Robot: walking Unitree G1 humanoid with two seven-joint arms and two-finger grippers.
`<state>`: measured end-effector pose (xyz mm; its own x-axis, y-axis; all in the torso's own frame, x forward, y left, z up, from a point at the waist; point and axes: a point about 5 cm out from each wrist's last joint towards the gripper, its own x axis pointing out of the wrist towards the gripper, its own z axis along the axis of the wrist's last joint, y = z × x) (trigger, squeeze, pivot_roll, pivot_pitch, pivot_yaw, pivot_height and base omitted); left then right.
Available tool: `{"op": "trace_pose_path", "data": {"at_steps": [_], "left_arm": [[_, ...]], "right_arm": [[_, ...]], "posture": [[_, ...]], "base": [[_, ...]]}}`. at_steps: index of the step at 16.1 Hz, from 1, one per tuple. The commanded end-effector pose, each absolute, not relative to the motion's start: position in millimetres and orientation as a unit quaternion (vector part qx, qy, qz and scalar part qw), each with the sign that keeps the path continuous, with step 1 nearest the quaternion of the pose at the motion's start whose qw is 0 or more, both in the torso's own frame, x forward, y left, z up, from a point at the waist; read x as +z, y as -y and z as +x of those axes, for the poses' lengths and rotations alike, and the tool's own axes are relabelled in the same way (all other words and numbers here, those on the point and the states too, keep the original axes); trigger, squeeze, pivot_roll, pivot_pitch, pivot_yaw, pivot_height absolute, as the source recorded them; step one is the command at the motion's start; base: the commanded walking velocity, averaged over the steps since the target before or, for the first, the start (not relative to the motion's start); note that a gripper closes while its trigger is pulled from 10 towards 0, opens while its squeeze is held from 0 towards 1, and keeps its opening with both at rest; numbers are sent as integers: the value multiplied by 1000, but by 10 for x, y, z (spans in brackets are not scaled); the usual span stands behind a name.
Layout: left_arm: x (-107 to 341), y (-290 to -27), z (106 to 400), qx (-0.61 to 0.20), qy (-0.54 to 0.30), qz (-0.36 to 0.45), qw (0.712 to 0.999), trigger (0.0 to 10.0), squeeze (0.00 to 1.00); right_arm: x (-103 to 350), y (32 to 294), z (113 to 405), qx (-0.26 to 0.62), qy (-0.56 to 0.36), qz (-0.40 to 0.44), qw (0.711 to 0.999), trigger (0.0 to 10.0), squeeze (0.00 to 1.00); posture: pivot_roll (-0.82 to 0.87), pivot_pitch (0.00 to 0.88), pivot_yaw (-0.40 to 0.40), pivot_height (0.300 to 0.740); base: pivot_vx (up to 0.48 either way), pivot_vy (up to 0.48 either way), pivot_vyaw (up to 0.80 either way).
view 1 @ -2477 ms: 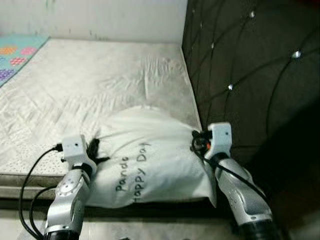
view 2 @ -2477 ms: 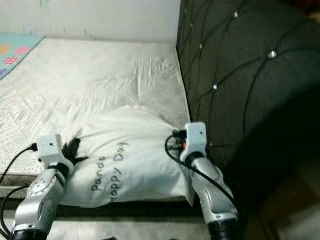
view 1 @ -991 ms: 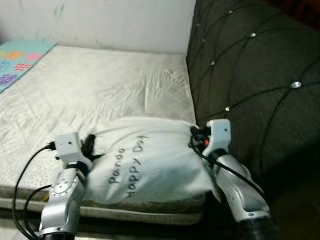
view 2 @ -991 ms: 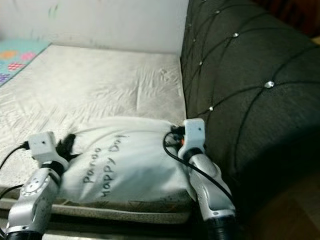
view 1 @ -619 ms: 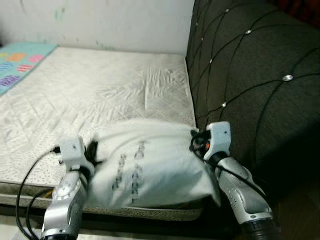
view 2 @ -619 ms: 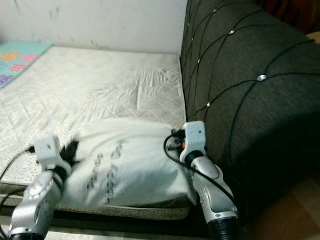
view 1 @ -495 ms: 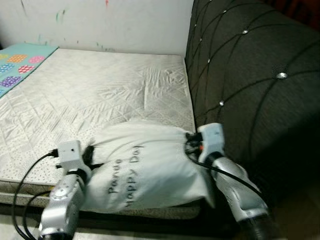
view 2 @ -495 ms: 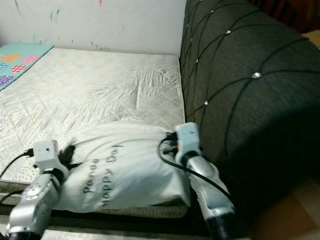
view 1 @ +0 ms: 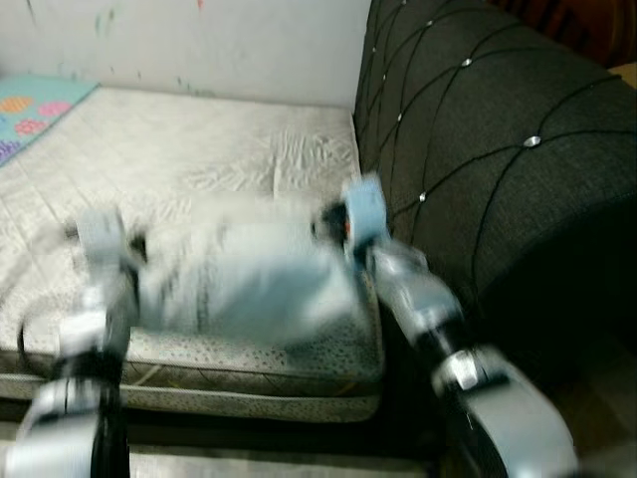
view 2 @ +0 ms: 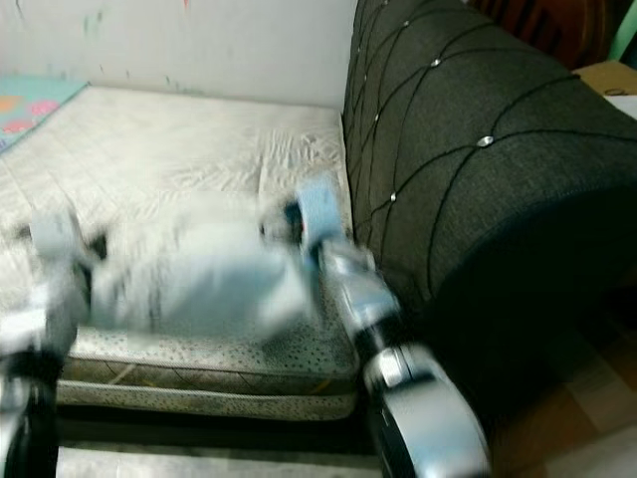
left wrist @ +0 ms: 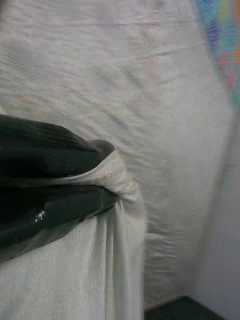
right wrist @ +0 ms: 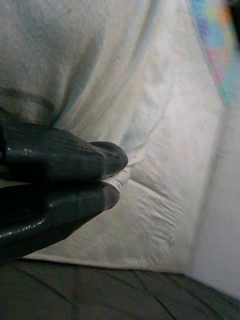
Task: Clean up the room
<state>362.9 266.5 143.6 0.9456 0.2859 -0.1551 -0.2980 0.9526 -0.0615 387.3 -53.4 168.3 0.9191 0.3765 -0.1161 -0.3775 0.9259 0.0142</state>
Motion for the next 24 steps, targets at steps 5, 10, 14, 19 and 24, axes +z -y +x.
{"op": "trace_pose_path", "data": {"at_steps": [5, 10, 14, 19, 24], "left_arm": [[2887, -2532, 3650, 185, 284, 84, 937, 10000, 0], [1797, -2194, 3624, 86, 116, 70, 987, 10000, 0], [738, -2300, 3236, 143, -123, -22, 982, 10000, 0], [274, -2500, 2682, 216, -229, -96, 945, 10000, 0], [339, -2385, 2577, 216, -206, -131, 945, 10000, 0]], "right_arm": [[3021, 901, 4062, 90, 212, 78, 970, 10000, 0], [2001, 969, 3905, 96, 105, 32, 989, 10000, 0], [1270, 835, 3437, 221, 11, -6, 975, 10000, 0], [1073, 917, 3054, 334, -4, -97, 938, 10000, 0], [1149, 1083, 3165, 279, -34, -64, 958, 10000, 0]], "posture": [[-87, 0, -59, 740], [-85, 0, -58, 740], [-97, 0, -56, 740], [-104, 0, -50, 740], [-101, 0, -51, 740]], "base": [[0, 0, 0], [0, 0, 0], [0, 0, 0], [0, 0, 0], [0, 0, 0]]}}
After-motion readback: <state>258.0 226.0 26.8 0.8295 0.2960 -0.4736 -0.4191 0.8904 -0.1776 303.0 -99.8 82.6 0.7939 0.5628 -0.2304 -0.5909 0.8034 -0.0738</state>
